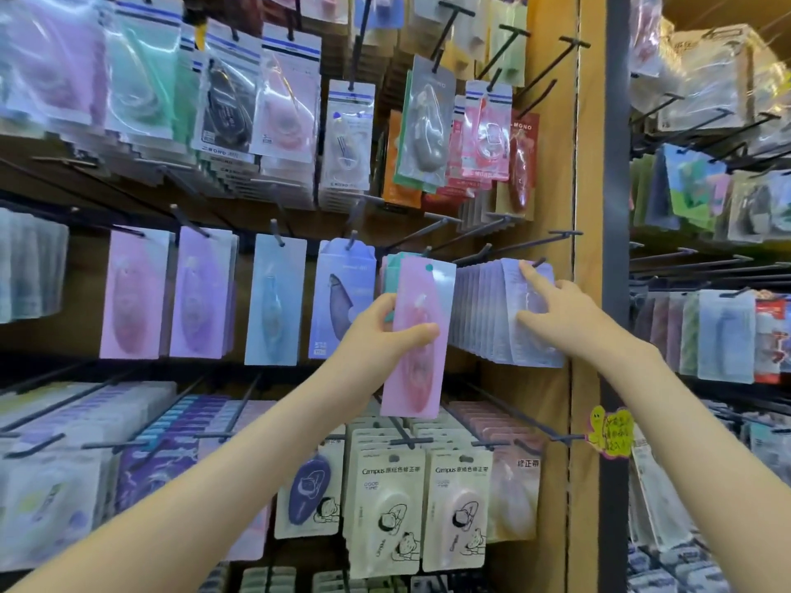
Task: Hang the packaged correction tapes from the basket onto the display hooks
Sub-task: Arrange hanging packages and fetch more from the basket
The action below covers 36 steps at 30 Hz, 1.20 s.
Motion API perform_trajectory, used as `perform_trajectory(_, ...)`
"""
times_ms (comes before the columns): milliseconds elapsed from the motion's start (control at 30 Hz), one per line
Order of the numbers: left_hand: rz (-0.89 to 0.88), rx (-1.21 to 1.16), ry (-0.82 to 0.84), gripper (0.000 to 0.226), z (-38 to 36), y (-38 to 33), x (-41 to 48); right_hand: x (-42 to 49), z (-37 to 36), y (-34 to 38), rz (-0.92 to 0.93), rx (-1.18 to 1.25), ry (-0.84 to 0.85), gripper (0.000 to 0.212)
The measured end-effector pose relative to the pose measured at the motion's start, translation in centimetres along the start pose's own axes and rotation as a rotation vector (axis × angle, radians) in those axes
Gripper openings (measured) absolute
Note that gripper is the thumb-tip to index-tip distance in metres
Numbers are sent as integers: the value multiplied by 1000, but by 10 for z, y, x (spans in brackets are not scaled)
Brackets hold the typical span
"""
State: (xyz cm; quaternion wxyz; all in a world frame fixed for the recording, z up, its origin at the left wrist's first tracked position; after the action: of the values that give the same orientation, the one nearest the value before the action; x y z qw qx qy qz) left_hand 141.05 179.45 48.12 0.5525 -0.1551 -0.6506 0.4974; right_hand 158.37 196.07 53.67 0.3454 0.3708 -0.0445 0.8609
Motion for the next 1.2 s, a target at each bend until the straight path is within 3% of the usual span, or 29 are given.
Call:
perform_trajectory(100, -1, -8, -36, 28, 19, -1, -7, -10, -4, 6, -59, -12, -14, 68)
perform_trajectory(233, 1, -19, -79, 26, 48, -4, -19, -44, -12, 51, 40, -249, -451, 68)
perform_trajectory(300, 14, 7, -94, 29, 62, -6, -24, -61, -19, 93, 199, -22, -561, 66)
perform_trajectory(367, 23, 7, -101, 32, 75, -12, -25, -71, -31, 139, 347, 308, -436, 68)
perform_trajectory(433, 20, -26, -103, 35, 87, -19, -23, -73, -47, 179, 439, 488, -306, 74)
perform_trajectory(667, 43, -100, -26, 16, 106, -23, -31, -48, -78, 222, 439, 633, -254, 65)
perform_trajectory(800, 7, -66, -18, 24, 114, -18, -34, -47, -80, 225, 478, 648, -192, 76)
perform_trajectory(1000, -76, 40, 12, 29, 114, -19, -31, -45, -72, 215, 499, 616, -228, 79)
perform_trajectory(1200, -90, 102, -127, 29, 143, -21, -41, -40, -68, 241, 581, 483, -86, 71)
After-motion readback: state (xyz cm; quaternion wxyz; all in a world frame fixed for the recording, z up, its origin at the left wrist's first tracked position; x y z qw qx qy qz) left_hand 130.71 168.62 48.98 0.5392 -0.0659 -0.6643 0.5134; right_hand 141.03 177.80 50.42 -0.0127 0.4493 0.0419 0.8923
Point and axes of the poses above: each hand's wrist, its own x-axis towards the middle knuckle, its own z-axis out of the back of the hand, y = z × x, the point moved 2 cm from there along x, towards the middle knuckle, and after that the axes turned 5 degrees about z, right-handed, at the moved point
